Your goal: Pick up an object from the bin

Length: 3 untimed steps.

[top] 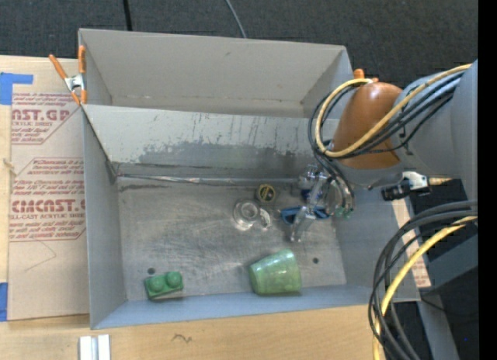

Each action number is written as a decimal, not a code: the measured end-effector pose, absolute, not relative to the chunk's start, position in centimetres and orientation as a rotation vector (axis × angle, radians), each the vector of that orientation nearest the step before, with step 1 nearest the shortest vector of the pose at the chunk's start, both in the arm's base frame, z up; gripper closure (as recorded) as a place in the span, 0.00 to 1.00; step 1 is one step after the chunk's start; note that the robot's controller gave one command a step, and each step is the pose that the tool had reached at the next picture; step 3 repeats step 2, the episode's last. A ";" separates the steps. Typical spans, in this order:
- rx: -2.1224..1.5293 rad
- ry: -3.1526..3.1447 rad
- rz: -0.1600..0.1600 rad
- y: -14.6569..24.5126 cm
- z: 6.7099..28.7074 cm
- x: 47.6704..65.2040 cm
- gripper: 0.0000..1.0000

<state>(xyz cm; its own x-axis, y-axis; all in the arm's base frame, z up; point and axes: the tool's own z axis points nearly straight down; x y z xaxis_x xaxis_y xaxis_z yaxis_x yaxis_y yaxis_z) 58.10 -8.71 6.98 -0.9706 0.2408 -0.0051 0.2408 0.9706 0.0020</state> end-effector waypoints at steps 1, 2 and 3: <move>0.377 3.115 0.002 -8.7 7.4 58.1 1.00; -0.134 3.131 -0.003 -9.3 22.0 56.2 1.00; -0.134 3.131 -0.003 -9.3 22.0 56.2 1.00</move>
Offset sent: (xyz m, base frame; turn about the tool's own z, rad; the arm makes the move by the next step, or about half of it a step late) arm 0.0000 0.0000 0.0000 0.0000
